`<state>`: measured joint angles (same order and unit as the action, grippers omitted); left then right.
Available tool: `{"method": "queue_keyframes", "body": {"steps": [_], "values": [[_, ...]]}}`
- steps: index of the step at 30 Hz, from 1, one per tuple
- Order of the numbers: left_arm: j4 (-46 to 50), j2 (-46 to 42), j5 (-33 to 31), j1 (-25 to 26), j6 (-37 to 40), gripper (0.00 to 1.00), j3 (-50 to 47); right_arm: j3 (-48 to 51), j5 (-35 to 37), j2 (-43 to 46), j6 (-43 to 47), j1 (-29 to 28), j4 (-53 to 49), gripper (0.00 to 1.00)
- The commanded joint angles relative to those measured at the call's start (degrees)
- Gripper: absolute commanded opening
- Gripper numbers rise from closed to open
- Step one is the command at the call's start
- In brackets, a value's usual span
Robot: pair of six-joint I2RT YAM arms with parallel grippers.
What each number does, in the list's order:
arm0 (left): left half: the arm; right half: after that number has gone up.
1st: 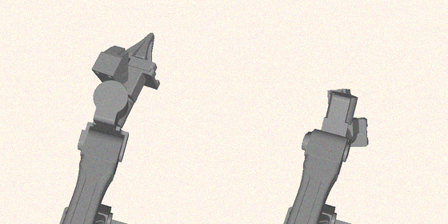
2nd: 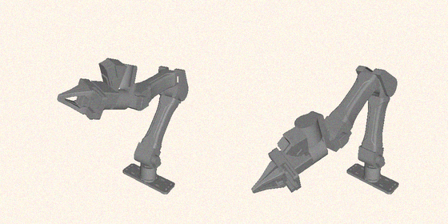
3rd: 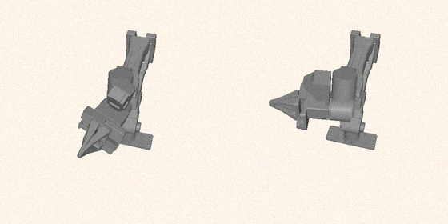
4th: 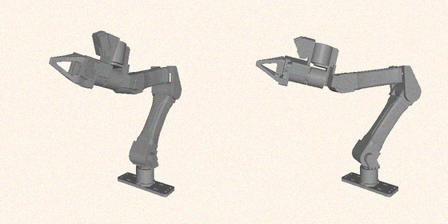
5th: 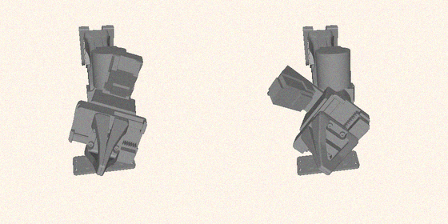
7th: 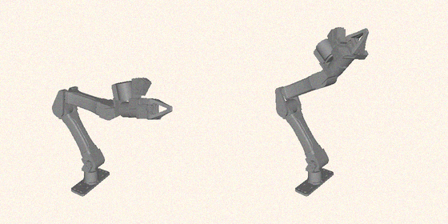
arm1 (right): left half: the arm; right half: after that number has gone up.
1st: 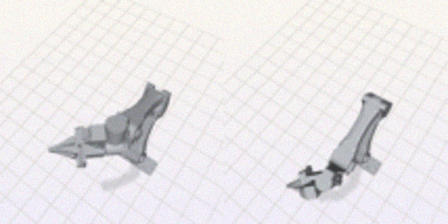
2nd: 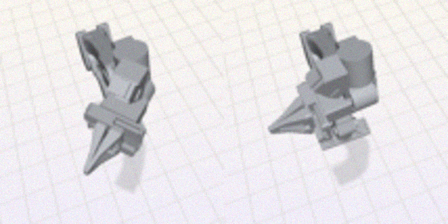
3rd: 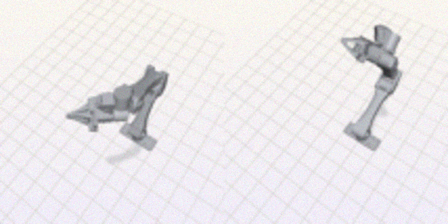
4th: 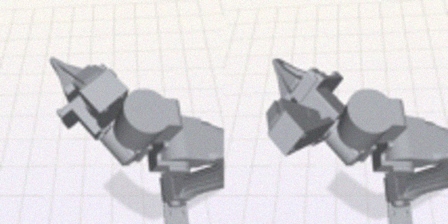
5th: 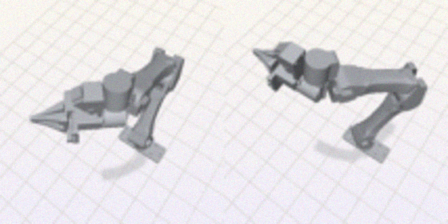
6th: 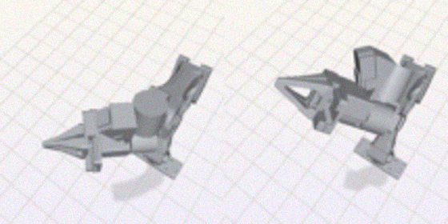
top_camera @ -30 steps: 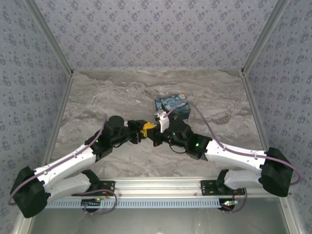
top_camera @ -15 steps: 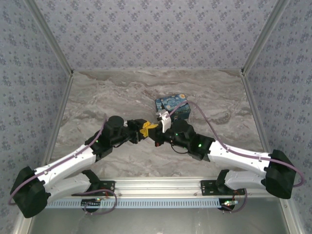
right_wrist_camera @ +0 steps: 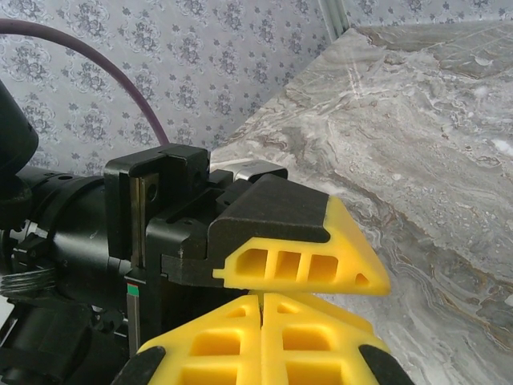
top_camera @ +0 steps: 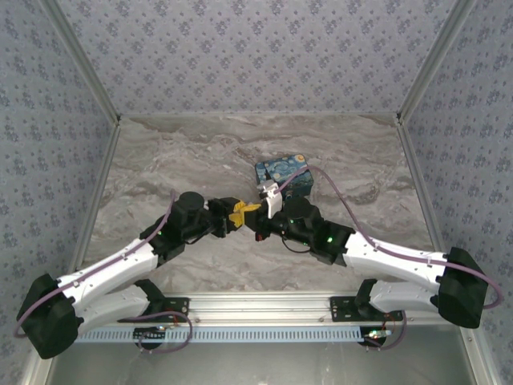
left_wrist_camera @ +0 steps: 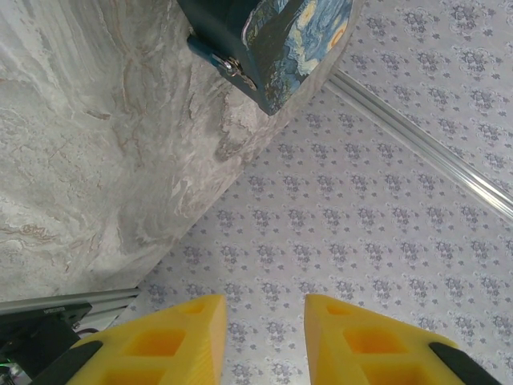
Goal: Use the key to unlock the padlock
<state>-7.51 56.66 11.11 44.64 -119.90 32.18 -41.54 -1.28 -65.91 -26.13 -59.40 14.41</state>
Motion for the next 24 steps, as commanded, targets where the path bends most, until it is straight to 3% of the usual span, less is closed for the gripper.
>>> {"method": "queue_keyframes", "body": {"steps": [1,12,18,21,22,24], "values": [[-0.3,-1.02,0.1,-0.21,-6.85,0.33,0.36,0.21,0.77,-0.81,-0.06,-0.31,0.18,0.0],[-0.75,-1.12,0.06,-0.17,-6.59,0.19,0.21,0.38,1.28,-0.98,-0.41,-0.28,0.35,0.0],[0.02,-1.31,-0.3,-0.22,-5.92,0.0,-0.02,0.95,1.36,0.2,-1.0,0.11,0.09,0.0],[2.33,-2.27,-2.71,-0.3,-2.1,0.0,0.6,2.66,0.02,2.42,-2.23,1.61,0.65,0.0],[3.98,-2.86,-4.17,-0.41,0.28,0.0,1.38,3.52,-1.22,3.6,-2.73,2.5,0.79,0.02],[8.57,-3.95,-7.96,-0.85,7.22,0.0,3.79,5.43,-4.04,6.12,-3.77,4.33,1.42,0.15]]}}
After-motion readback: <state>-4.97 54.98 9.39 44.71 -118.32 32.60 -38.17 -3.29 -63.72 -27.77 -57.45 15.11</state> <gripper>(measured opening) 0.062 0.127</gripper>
